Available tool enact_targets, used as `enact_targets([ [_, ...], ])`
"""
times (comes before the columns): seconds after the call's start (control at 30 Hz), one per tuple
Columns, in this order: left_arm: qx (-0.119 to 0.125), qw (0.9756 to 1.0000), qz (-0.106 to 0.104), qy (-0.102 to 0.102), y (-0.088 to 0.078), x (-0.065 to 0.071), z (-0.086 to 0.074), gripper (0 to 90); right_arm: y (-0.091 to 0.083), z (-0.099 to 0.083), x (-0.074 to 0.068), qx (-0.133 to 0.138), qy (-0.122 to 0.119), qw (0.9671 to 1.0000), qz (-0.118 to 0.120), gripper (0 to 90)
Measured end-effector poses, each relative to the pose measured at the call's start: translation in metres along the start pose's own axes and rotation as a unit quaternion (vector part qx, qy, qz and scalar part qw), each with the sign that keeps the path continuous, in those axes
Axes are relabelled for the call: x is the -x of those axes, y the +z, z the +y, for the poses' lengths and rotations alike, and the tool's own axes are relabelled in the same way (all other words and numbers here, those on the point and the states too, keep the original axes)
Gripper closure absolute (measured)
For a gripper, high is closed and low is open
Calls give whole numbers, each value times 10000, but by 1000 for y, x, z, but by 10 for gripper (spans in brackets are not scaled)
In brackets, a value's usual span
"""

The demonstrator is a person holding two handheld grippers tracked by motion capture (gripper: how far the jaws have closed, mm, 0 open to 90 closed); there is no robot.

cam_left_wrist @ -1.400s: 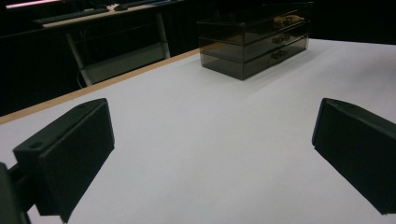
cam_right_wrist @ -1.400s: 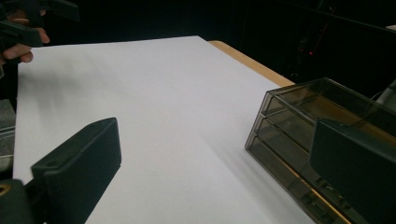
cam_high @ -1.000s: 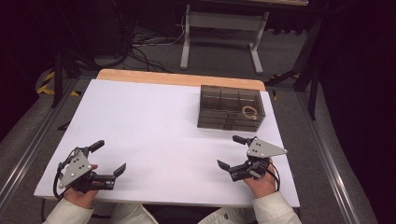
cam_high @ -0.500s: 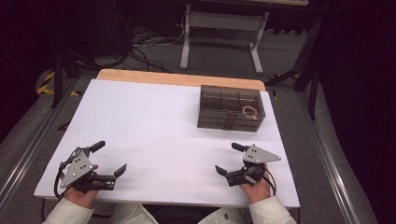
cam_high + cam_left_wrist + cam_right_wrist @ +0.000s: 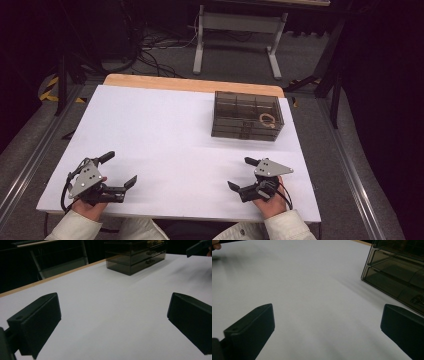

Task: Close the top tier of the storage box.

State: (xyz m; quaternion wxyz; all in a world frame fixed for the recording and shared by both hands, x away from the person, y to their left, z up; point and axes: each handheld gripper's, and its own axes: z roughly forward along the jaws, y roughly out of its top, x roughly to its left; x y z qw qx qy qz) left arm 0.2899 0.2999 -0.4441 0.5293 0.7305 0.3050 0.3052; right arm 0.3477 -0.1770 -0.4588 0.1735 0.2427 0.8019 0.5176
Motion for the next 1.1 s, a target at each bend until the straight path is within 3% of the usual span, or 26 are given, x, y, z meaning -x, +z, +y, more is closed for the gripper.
enact_targets([
  [0.17, -29, 10000, 4, 55, 3, -3, -2, 0, -3, 1, 0, 114, -8, 9999, -62, 0],
  [0.47, 71, 9999, 75, -116, 1, -5, -4, 0, -5, 1, 2, 170, -2, 9998, -92, 0],
  [0.73, 68, 9999, 123, 64, 1, -4, -3, 0, -5, 1, 1, 169, -21, 9998, -112, 0],
  [0.77, 57, 10000, 45, 55, 1, -3, -2, 0, -5, 1, 1, 190, -17, 9998, -104, 0],
  [0.8, 77, 9999, 94, 2, 0, -2, -2, 1, -5, 1, 1, 189, -20, 9998, -108, 0],
  [0.9, 47, 9999, 56, 133, 0, -3, -1, 1, -5, 2, 1, 189, -24, 9998, -109, 0],
  [1.0, 42, 9999, 107, 76, 1, -1, -2, 1, -6, 2, 1, 205, -30, 9997, -116, 0],
  [1.07, 26, 9999, 69, 149, 1, -3, -2, 1, -7, 2, 1, 197, -32, 9997, -119, 1],
  [1.1, 42, 9999, 125, 76, 0, -2, -2, 0, -7, 2, 1, 218, -23, 9997, -119, 1],
])
